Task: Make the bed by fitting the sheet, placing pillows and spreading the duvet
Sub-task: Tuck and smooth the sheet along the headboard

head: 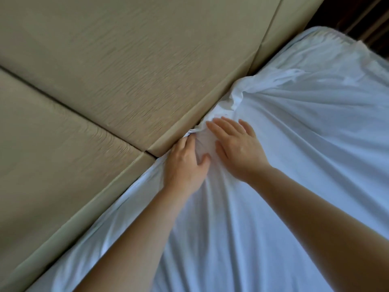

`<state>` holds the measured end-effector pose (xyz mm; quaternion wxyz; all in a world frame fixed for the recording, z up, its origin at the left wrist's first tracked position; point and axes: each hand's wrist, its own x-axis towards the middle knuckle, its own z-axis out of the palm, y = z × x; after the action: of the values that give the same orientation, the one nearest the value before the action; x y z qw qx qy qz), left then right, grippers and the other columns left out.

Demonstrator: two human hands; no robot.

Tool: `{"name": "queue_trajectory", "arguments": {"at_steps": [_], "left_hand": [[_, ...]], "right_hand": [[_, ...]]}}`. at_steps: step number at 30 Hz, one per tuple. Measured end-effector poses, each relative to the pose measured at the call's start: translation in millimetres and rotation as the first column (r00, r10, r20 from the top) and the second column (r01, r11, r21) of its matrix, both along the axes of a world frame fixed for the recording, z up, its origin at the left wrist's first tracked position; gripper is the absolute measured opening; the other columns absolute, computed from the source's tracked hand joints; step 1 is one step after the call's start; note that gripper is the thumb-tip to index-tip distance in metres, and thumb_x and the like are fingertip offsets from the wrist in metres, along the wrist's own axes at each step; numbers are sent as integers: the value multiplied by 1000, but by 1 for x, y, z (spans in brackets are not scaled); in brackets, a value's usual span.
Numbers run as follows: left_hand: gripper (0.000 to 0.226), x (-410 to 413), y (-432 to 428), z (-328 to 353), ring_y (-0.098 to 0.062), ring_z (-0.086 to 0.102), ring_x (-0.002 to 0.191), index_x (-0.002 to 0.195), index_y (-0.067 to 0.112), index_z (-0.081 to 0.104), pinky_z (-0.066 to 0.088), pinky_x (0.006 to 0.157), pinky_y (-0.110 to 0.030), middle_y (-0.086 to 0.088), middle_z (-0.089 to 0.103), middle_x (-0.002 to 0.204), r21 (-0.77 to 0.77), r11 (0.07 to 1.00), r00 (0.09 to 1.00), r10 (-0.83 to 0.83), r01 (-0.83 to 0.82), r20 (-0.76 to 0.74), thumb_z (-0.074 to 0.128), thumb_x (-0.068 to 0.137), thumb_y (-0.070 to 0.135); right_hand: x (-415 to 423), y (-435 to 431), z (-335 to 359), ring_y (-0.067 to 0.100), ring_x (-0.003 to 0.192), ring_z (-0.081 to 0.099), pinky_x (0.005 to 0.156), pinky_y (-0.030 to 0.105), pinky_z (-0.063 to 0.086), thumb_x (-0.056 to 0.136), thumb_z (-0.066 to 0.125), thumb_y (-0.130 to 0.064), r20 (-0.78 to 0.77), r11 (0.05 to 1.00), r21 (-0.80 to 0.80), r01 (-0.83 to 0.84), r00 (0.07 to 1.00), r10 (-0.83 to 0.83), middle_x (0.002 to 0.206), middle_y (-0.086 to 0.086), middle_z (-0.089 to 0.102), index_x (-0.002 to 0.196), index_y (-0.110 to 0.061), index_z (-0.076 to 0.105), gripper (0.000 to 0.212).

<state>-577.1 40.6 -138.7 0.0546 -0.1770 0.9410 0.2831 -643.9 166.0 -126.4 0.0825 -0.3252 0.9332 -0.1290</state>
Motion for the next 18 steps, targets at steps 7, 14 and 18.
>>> {"name": "queue_trajectory", "arguments": {"at_steps": [7,14,18], "left_hand": [[51,43,-14,-2,-18,47,116,125,-1,55,32,99,-21,-13,58,126,51,999,963,23,-10,-268,43,78,18],[63,99,-10,-7,-27,45,128,141,3,39,27,104,-33,-12,44,143,-264,960,995,79,-91,-58,36,87,37],[67,77,3,-5,-33,54,119,130,-7,48,34,104,-36,-21,55,130,-303,946,991,129,-111,42,33,89,44]], "right_hand": [[2,-29,3,22,133,37,111,42,24,92,30,-25,-34,957,285,-49,998,61,141,2,45,138,-11,43,49],[-8,-45,4,24,136,25,115,45,10,96,35,-36,-26,840,531,-110,989,146,146,4,34,145,-12,24,56],[-10,-53,5,26,134,28,116,46,7,97,31,-37,-3,806,578,-130,987,162,144,4,38,143,-13,31,53]]}}
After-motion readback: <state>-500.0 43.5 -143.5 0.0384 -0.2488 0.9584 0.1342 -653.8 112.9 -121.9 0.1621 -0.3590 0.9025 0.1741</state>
